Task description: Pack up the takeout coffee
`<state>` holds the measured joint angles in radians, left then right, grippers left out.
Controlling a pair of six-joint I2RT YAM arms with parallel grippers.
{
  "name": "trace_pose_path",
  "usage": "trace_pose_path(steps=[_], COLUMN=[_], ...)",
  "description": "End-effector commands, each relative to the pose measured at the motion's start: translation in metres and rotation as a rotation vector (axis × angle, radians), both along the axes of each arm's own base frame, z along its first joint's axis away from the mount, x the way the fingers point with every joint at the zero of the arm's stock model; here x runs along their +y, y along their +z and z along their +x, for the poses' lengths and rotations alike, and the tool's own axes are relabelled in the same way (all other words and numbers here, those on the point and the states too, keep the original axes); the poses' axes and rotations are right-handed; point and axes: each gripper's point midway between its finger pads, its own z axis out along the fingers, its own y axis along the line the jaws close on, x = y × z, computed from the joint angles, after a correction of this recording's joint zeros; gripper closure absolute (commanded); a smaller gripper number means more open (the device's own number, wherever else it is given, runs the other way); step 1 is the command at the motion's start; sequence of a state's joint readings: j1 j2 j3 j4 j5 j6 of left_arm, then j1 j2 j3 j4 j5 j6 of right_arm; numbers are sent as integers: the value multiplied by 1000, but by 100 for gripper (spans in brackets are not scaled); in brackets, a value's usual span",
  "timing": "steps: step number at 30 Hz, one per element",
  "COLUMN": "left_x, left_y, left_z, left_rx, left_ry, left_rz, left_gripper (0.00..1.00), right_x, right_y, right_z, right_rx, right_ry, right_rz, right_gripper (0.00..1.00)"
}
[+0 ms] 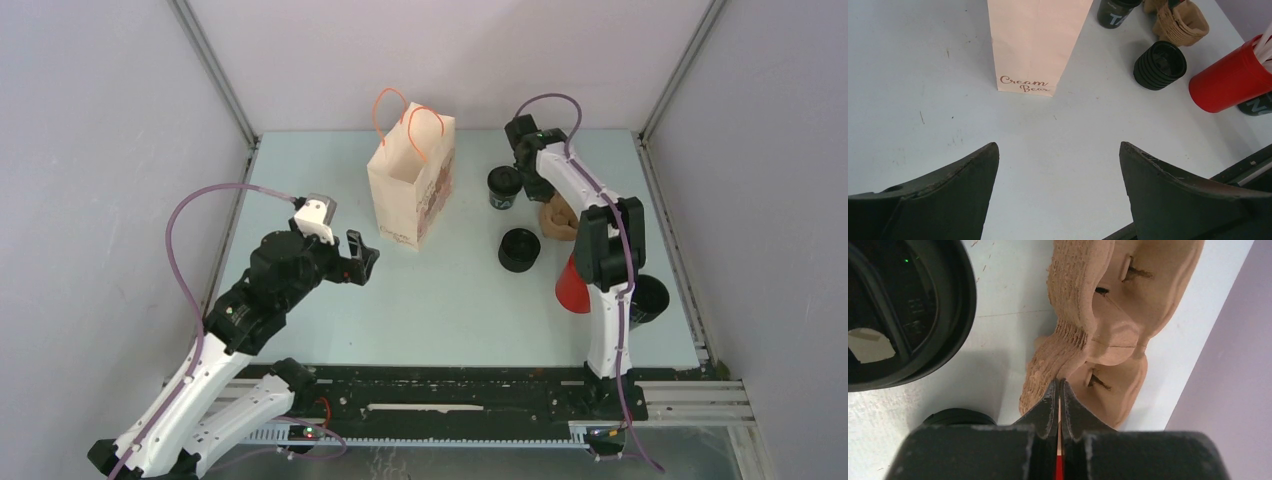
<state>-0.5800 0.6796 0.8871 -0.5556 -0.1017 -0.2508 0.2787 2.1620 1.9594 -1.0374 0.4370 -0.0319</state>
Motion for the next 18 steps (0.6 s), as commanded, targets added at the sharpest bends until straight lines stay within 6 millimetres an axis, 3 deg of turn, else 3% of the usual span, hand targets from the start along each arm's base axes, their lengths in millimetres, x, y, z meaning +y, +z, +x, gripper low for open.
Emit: trace_pose_path(steps=[1,3,6,8,10,12,16,18], left_x=[-1,-2,-2,-3,-5,-5,-5,-5], left_y=[-3,-3,-4,-4,-4,-4,-6,-6], left_z=[3,3,3,2,2,3,3,3], left_rx=[-15,-16,-12,-10,-11,-8,-1,0], left_ry=[-11,-13,-14,-19,-25,-25,-24,-25], left_rz=[5,3,4,0,-6,-6,-10,-13], left_gripper=[5,6,5,5,5,5,5,5], right_x=[-17,-17,-4,17,19,22,15,7], right_y=[20,13,22,30,34,35,34,39], right_z=[6,4,2,2,3,0,-4,-3], right_rx=[-63,-37,-68,-102,-114,-114,-112,-136], right_ry=[37,32,48,54,-11,-44,-121,-133], right_rz=[-68,-43,29,277,522,659,844,852], right_gripper=[100,100,100,100,100,100,100,100])
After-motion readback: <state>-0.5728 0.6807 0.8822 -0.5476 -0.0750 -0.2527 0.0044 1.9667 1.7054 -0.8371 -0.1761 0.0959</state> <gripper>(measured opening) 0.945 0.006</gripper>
